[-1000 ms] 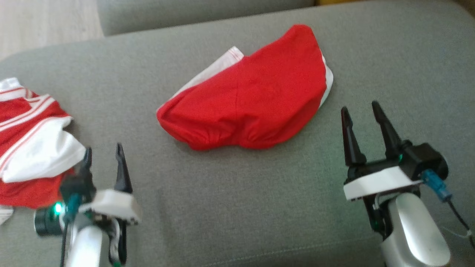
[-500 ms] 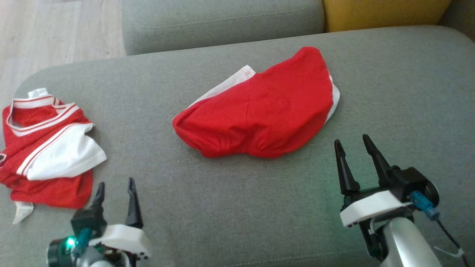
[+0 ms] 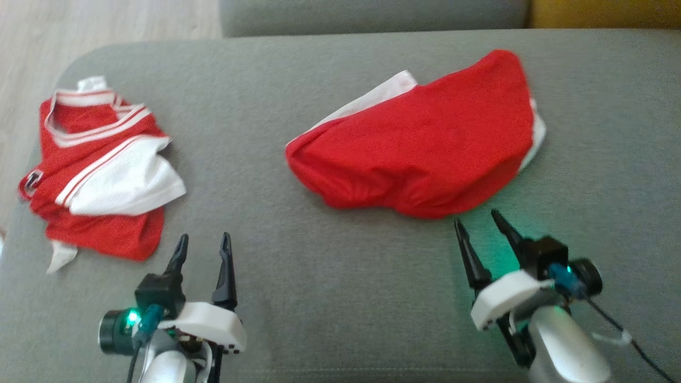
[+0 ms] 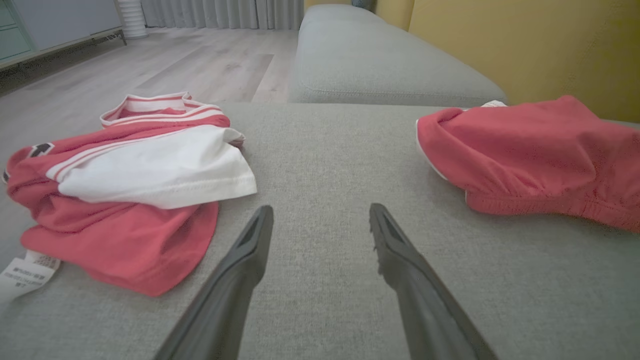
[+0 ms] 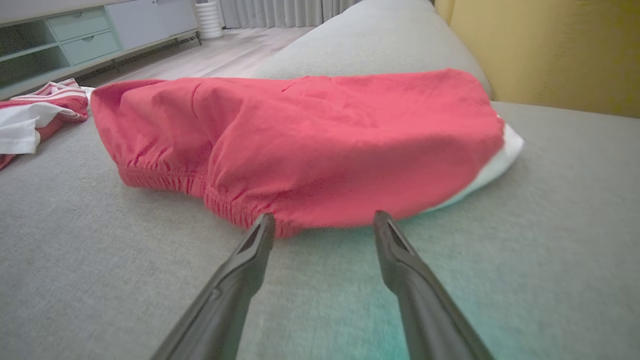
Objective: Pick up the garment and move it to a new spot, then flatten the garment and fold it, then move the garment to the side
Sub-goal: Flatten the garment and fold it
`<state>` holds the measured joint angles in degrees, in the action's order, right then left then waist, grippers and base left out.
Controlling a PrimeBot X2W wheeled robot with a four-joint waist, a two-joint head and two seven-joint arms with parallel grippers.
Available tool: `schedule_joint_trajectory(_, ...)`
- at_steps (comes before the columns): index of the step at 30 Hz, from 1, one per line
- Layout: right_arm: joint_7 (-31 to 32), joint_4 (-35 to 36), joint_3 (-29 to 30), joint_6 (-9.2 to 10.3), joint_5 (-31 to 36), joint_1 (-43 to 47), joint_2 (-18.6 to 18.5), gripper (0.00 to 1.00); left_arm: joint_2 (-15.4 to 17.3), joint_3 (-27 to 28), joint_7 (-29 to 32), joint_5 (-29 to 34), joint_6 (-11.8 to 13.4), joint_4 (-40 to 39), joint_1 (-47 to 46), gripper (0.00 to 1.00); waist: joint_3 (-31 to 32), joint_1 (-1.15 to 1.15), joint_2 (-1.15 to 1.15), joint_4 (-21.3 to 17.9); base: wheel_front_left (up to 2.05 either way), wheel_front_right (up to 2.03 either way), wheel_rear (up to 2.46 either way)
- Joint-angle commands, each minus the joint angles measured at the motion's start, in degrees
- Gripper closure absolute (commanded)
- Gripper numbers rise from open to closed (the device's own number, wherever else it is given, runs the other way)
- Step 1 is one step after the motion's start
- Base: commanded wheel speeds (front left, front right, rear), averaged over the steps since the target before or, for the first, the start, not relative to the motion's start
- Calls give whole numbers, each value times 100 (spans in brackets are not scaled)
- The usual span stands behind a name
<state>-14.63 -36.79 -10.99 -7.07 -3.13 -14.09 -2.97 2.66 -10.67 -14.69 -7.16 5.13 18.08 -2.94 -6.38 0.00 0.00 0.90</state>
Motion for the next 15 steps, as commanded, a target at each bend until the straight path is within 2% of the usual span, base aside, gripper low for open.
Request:
schedule_joint_trajectory(1, -37, 36, -145, -42, 66, -352, 9, 0, 22, 113, -30, -52, 14, -148, -228, 0, -232, 0, 0, 272, 0, 0, 0)
schedule_joint_trajectory(7, -37, -399, -93, -42, 372, -684, 9, 0, 22, -15, -30, -98, 50, -137, -330, 0, -458, 0, 0, 578, 0, 0, 0)
schedule_joint_trajectory(13, -37, -1201, -130, -42, 690, -981, 9, 0, 22, -86, -31, -174, 64, -157, -431, 0, -579, 0, 0, 728, 0, 0, 0)
schedule_joint_trajectory(14, -37, -1310, -173, -42, 695, -1029, 9, 17, 22, -110, -31, -197, 71, -162, -450, 0, -588, 0, 0, 739, 0, 0, 0)
schedule_joint_trajectory(15, -37, -1401, -221, -42, 639, -1069, 9, 80, 22, -139, -31, -213, 75, -174, -471, 0, -598, 0, 0, 744, 0, 0, 0)
